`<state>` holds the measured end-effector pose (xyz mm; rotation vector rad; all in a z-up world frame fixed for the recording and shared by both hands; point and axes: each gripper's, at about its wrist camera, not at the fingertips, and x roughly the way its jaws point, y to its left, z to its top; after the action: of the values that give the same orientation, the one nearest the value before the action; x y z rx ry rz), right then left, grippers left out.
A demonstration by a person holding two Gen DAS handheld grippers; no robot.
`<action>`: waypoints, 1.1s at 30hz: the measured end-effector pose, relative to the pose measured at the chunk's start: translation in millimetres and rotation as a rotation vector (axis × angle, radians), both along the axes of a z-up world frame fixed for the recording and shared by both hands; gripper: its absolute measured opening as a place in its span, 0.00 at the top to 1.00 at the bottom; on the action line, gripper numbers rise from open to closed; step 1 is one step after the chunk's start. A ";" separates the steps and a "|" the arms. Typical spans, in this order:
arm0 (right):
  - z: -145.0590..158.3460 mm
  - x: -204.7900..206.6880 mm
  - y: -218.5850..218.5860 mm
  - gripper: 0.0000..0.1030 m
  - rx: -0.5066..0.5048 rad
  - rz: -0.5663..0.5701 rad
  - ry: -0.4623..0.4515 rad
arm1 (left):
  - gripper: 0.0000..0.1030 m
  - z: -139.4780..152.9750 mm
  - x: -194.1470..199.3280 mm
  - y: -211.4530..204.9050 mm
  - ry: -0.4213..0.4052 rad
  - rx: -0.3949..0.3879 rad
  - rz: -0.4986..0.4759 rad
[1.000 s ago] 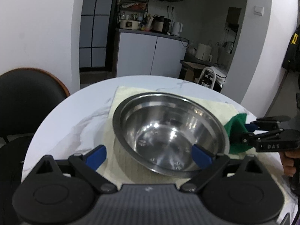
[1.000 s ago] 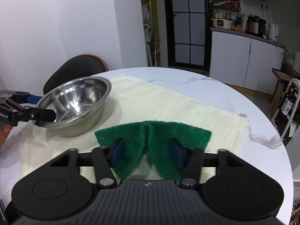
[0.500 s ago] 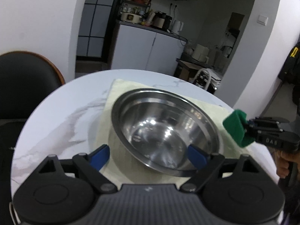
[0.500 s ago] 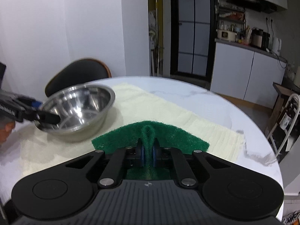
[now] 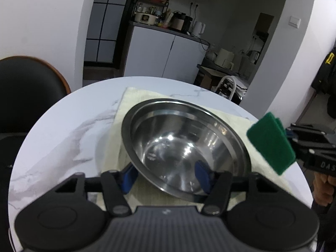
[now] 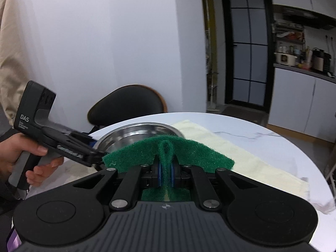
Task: Clean bowl
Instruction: 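Close the right gripper on the green pad while the left gripper grips the bowl rim, then lift and tilt the bowl with the left gripper toward the right gripper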
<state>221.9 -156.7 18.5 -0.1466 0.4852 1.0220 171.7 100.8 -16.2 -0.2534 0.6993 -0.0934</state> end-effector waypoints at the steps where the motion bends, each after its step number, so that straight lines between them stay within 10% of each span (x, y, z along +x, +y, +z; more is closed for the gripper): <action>1: -1.0 -1.1 2.0 0.91 -0.003 0.007 0.000 | 0.45 0.3 -0.6 -0.8 -0.002 0.006 0.004; 33: -37.4 -20.3 36.0 0.91 -0.193 0.073 0.055 | 0.83 15.1 -2.9 -31.0 -0.104 0.021 -0.018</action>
<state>201.6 -120.8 -19.0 -0.3106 0.6324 1.0515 168.8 69.8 -1.2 -0.2203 0.5987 -0.1155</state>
